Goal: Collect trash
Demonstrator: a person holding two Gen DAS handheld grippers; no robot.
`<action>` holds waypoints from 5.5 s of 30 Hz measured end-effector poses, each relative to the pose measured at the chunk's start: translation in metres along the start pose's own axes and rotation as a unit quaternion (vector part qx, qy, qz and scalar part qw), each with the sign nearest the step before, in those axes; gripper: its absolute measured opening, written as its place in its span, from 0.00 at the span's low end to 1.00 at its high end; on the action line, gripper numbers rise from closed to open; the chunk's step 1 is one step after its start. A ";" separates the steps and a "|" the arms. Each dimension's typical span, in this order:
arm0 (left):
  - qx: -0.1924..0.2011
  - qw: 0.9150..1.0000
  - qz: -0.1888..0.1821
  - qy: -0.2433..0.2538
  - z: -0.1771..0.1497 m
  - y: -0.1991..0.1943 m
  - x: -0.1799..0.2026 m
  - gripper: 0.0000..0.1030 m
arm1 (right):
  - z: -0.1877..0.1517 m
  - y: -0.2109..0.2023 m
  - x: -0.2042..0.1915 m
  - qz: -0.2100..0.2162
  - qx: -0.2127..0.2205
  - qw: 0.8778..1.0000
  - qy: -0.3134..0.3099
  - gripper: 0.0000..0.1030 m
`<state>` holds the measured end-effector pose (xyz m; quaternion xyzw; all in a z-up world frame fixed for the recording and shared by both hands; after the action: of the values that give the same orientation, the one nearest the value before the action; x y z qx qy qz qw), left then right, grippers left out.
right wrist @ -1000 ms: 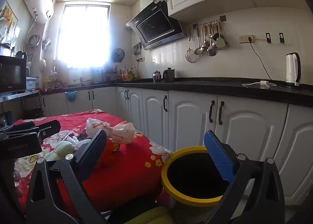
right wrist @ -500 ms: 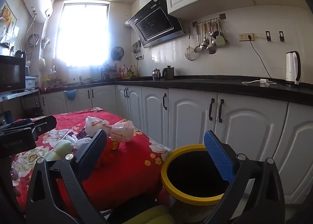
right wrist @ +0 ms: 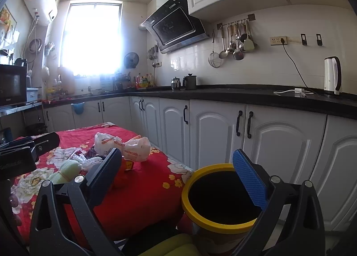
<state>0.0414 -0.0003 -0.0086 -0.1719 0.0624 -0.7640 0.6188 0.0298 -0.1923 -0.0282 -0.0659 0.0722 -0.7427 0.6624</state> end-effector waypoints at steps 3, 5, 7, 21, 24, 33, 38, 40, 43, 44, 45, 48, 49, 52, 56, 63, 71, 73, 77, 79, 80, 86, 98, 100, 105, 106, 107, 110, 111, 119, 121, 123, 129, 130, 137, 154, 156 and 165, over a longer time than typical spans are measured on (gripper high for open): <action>0.000 1.000 0.001 0.000 0.001 -0.001 0.000 0.90 | 0.000 0.000 0.000 0.000 0.000 1.000 0.000 0.94; 0.001 1.000 0.000 0.000 0.000 0.000 -0.001 0.90 | 0.000 0.000 0.000 0.000 0.000 1.000 0.000 0.94; 0.001 1.000 0.001 0.000 0.000 -0.001 -0.001 0.90 | 0.000 0.000 0.000 0.000 0.000 1.000 0.000 0.94; 0.001 1.000 0.001 0.001 0.000 -0.001 -0.001 0.90 | -0.001 0.001 -0.001 0.000 -0.001 1.000 0.000 0.94; 0.000 1.000 0.001 0.001 0.000 -0.001 -0.001 0.90 | -0.002 0.001 0.000 -0.001 -0.002 1.000 0.000 0.94; -0.012 1.000 0.001 -0.006 -0.005 0.001 -0.010 0.90 | -0.007 0.008 -0.001 0.005 -0.010 1.000 0.000 0.94; -0.017 1.000 0.006 -0.010 -0.009 0.007 -0.015 0.90 | -0.009 0.013 -0.003 0.016 -0.018 1.000 -0.004 0.94; -0.019 1.000 0.007 -0.012 -0.009 0.007 -0.019 0.90 | -0.009 0.013 -0.007 0.026 -0.020 0.999 -0.007 0.94; -0.017 1.000 0.014 -0.017 -0.007 0.006 -0.027 0.90 | -0.009 0.015 -0.014 0.045 -0.025 0.999 -0.015 0.94; -0.016 1.000 0.017 -0.018 -0.006 0.006 -0.029 0.90 | -0.009 0.016 -0.016 0.052 -0.027 0.998 -0.019 0.94; -0.015 0.999 0.021 -0.019 -0.006 0.006 -0.032 0.90 | -0.009 0.015 -0.020 0.058 -0.028 0.998 -0.023 0.94; -0.012 0.999 0.033 -0.024 -0.002 0.004 -0.042 0.90 | -0.008 0.016 -0.030 0.080 -0.030 0.996 -0.036 0.94; -0.011 0.999 0.037 -0.027 -0.001 0.003 -0.046 0.90 | -0.007 0.016 -0.032 0.085 -0.028 0.995 -0.039 0.94; -0.008 0.998 0.051 -0.035 0.002 0.001 -0.059 0.90 | -0.001 0.017 -0.043 0.107 -0.025 0.993 -0.052 0.94; -0.007 0.996 0.074 -0.048 0.007 -0.002 -0.078 0.90 | 0.009 0.023 -0.057 0.133 -0.026 0.989 -0.060 0.94; -0.010 0.991 0.107 -0.074 0.011 -0.005 -0.115 0.90 | 0.024 0.043 -0.096 0.180 -0.034 0.979 -0.092 0.94; -0.042 0.992 0.088 -0.081 0.002 0.004 -0.137 0.90 | 0.030 0.099 -0.149 0.212 -0.078 0.966 -0.129 0.94; -0.060 0.992 0.082 -0.078 -0.003 0.011 -0.137 0.90 | 0.027 0.118 -0.162 0.219 -0.098 0.961 -0.137 0.94; -0.091 0.991 0.057 -0.078 -0.016 0.026 -0.136 0.90 | 0.021 0.150 -0.180 0.240 -0.138 0.950 -0.142 0.94; -0.104 0.990 0.041 -0.080 -0.023 0.033 -0.134 0.90 | 0.019 0.165 -0.190 0.245 -0.151 0.945 -0.156 0.94; -0.109 0.990 0.034 -0.080 -0.026 0.036 -0.133 0.90 | 0.019 0.170 -0.194 0.250 -0.155 0.942 -0.160 0.94; -0.151 0.987 0.011 -0.063 -0.039 0.055 -0.128 0.90 | 0.016 0.201 -0.221 0.264 -0.182 0.929 -0.185 0.93; -0.214 0.976 -0.013 -0.045 -0.055 0.081 -0.126 0.76 | -0.007 0.215 -0.255 0.279 -0.205 0.905 -0.247 0.46; -0.223 0.973 -0.016 -0.053 -0.060 0.082 -0.129 0.68 | -0.007 0.214 -0.253 0.284 -0.207 0.906 -0.238 0.37; -0.232 0.971 -0.020 -0.058 -0.067 0.085 -0.131 0.57 | -0.001 0.212 -0.240 0.285 -0.204 0.913 -0.210 0.18; -0.232 0.971 -0.022 -0.058 -0.067 0.084 -0.131 0.55 | 0.001 0.211 -0.236 0.285 -0.202 0.915 -0.204 0.14; -0.232 0.971 -0.023 -0.059 -0.067 0.083 -0.130 0.55 | 0.003 0.210 -0.232 0.284 -0.199 0.917 -0.197 0.14; -0.230 0.971 -0.027 -0.063 -0.066 0.082 -0.132 0.51 | 0.009 0.207 -0.225 0.285 -0.193 0.920 -0.186 0.14; -0.229 0.971 -0.028 -0.065 -0.066 0.080 -0.132 0.50 | 0.011 0.206 -0.222 0.285 -0.190 0.921 -0.185 0.14; -0.199 0.977 -0.021 -0.071 -0.049 0.066 -0.135 0.46 | 0.035 0.192 -0.196 0.283 -0.158 0.933 -0.157 0.12; -0.187 0.980 -0.017 -0.072 -0.042 0.062 -0.136 0.46 | 0.041 0.190 -0.187 0.284 -0.155 0.935 -0.145 0.10; -0.174 0.982 -0.015 -0.074 -0.033 0.059 -0.136 0.46 | 0.046 0.187 -0.180 0.288 -0.155 0.935 -0.136 0.08; -0.144 0.987 -0.016 -0.069 -0.007 0.055 -0.127 0.46 | 0.055 0.176 -0.153 0.281 -0.144 0.941 -0.117 0.06; -0.140 0.988 -0.018 -0.066 -0.002 0.056 -0.124 0.46 | 0.057 0.174 -0.148 0.280 -0.143 0.943 -0.112 0.06; -0.121 0.991 -0.037 -0.044 0.024 0.066 -0.094 0.46 | 0.069 0.168 -0.115 0.268 -0.133 0.951 -0.081 0.06; -0.135 0.984 -0.119 -0.008 0.030 0.126 0.010 0.46 | 0.063 0.170 0.006 0.193 -0.145 0.970 -0.022 0.06; -0.141 0.982 -0.127 -0.006 0.027 0.132 0.021 0.46 | 0.061 0.170 0.019 0.185 -0.149 0.971 -0.015 0.06; -0.162 0.975 -0.153 0.010 0.012 0.155 0.064 0.46 | 0.050 0.174 0.073 0.152 -0.162 0.975 0.022 0.06</action>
<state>0.1774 -0.0954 -0.0331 -0.2693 0.1643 -0.8313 0.4577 0.2005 -0.2857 -0.0127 -0.1438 0.2150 -0.6129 0.7466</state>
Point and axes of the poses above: each gripper's, at about its wrist camera, not at the fingertips, and y roughly the way its jaws point, x to its right, z to its top, the point moved 5 cm from there along y, roughly the way its jaws point, and after that the axes turned 13 degrees about -z, right-handed, at the moved point
